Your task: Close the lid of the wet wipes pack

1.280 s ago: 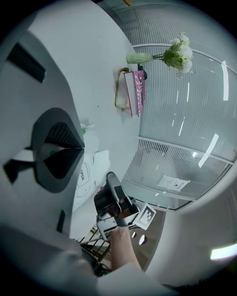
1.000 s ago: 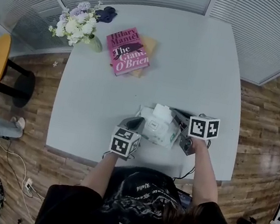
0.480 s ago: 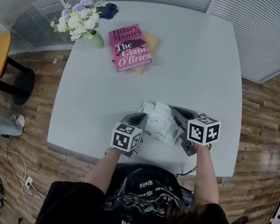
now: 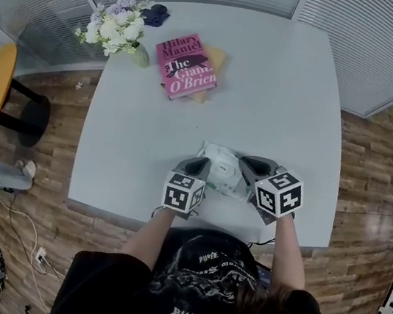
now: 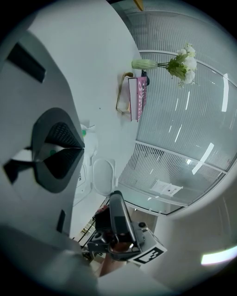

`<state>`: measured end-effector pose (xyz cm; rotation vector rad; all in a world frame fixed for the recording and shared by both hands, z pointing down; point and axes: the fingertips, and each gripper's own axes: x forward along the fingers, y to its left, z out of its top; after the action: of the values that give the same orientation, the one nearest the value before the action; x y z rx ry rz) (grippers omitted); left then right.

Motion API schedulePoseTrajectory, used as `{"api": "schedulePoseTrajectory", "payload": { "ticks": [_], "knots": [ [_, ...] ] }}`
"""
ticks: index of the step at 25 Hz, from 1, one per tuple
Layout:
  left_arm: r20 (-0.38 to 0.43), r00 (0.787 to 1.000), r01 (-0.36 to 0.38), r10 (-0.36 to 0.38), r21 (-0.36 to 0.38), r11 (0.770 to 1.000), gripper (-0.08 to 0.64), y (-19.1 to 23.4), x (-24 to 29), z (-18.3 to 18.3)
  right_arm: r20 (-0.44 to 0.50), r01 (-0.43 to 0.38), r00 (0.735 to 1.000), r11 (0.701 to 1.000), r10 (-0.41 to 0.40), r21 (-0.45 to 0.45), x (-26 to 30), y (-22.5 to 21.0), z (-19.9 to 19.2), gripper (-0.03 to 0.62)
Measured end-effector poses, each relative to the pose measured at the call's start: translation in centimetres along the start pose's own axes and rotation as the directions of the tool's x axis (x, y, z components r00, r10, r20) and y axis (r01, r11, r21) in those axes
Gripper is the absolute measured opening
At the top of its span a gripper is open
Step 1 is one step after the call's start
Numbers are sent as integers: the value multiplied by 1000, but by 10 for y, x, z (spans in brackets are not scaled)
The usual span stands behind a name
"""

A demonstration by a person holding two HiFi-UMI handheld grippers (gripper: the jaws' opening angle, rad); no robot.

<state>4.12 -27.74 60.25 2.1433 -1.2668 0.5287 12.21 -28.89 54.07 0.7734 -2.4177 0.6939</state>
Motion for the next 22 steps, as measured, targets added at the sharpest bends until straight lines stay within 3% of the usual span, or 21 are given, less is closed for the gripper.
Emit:
{"api": "schedulePoseTrajectory", "payload": {
  "ticks": [22],
  "knots": [
    [14,1000,-11,11,13,1000,8,-1,-2,0,-92,-6,996,998,1,-58,6,34,-43,41]
  ]
}}
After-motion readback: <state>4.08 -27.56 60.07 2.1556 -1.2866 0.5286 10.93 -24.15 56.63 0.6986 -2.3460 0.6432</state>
